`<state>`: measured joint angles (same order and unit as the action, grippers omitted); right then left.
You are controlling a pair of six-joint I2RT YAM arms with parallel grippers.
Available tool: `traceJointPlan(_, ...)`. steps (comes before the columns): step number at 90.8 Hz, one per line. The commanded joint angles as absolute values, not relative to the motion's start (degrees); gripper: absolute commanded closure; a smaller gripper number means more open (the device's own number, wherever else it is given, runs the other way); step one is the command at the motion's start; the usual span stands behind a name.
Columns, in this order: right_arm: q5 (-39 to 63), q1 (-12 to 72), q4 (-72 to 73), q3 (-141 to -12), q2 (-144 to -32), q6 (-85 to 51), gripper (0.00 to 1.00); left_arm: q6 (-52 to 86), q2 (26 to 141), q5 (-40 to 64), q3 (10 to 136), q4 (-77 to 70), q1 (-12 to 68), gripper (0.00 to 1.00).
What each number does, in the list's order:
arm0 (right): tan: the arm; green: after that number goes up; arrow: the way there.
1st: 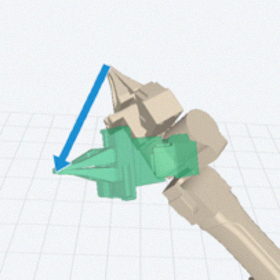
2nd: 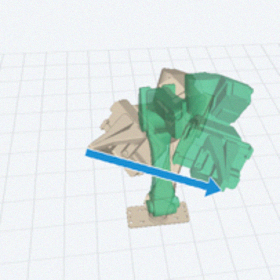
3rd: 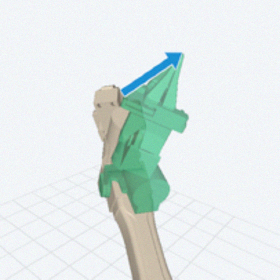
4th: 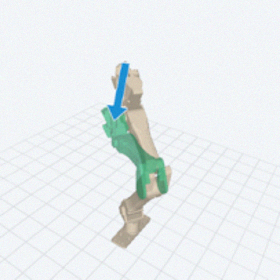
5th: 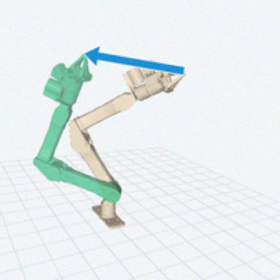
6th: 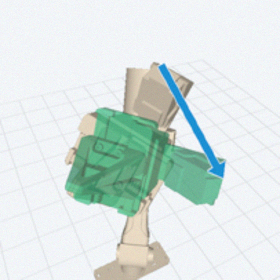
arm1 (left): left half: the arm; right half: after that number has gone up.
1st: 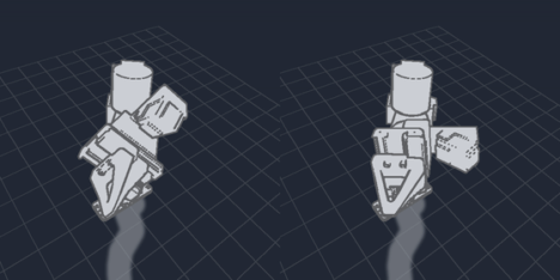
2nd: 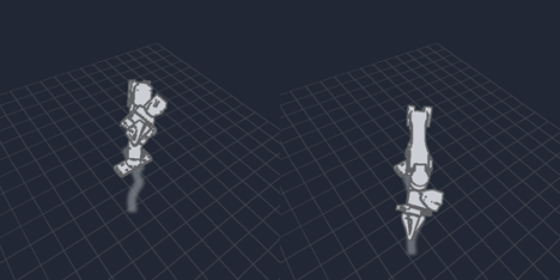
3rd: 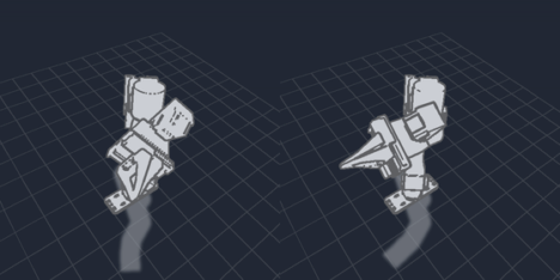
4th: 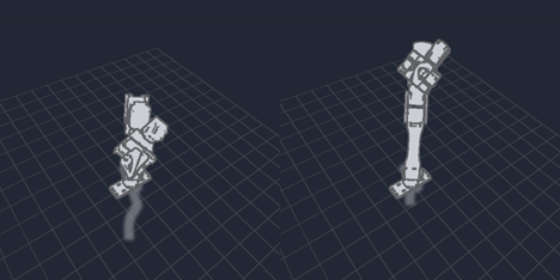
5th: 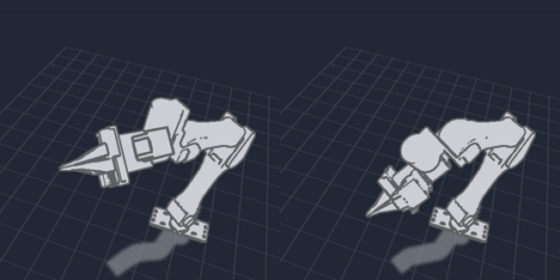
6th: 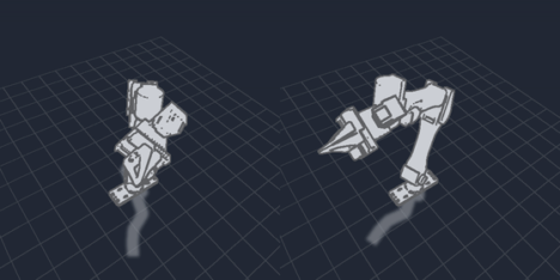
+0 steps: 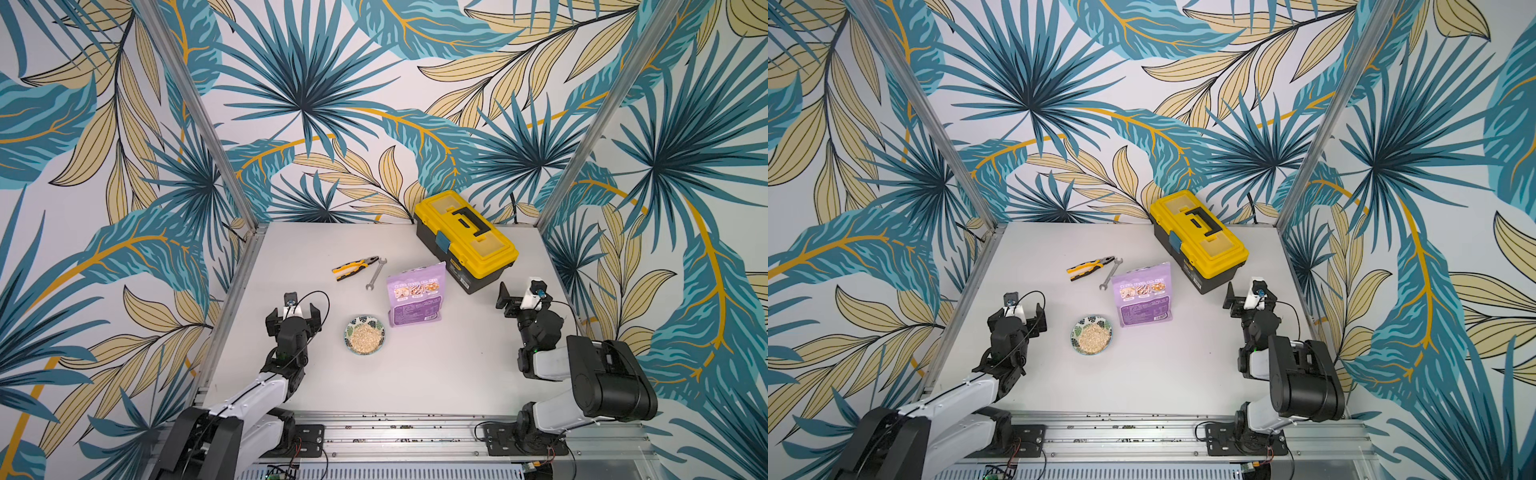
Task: Pour the oats into the breakfast bowl
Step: Reset both arms
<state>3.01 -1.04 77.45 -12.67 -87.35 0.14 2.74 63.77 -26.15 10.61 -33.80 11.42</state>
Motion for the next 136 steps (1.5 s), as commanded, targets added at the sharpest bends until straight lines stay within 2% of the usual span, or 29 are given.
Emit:
traceJointPlan(1,4.3,-1.3,77.0,-12.6,-87.3,-1.0,0.01,-1.5,70.6,-21.5,13.6,-47.1,10.5,0.0)
traceJointPlan(23,4.4,-1.3,76.9,-12.6,-87.4,-1.1,0.01,-7.7,78.7,-14.3,15.7,-55.0,8.9,0.0)
traceJointPlan(44,4.3,-1.4,77.0,-12.7,-87.4,-1.0,0.01,-5.4,91.7,-8.7,12.5,-75.9,4.2,0.0)
traceJointPlan(67,4.3,-1.3,76.9,-12.7,-87.4,-1.0,0.01,-2.9,87.9,-7.6,22.1,-51.4,2.6,0.0)
traceJointPlan(78,4.3,-1.4,76.9,-12.6,-87.3,-1.0,0.01,-3.1,89.6,-7.5,20.9,-56.5,2.5,0.0)
traceJointPlan(136,4.4,-1.3,76.7,-12.6,-87.2,-0.9,0.01,-3.2,89.4,-7.6,20.8,-56.3,2.5,0.0)
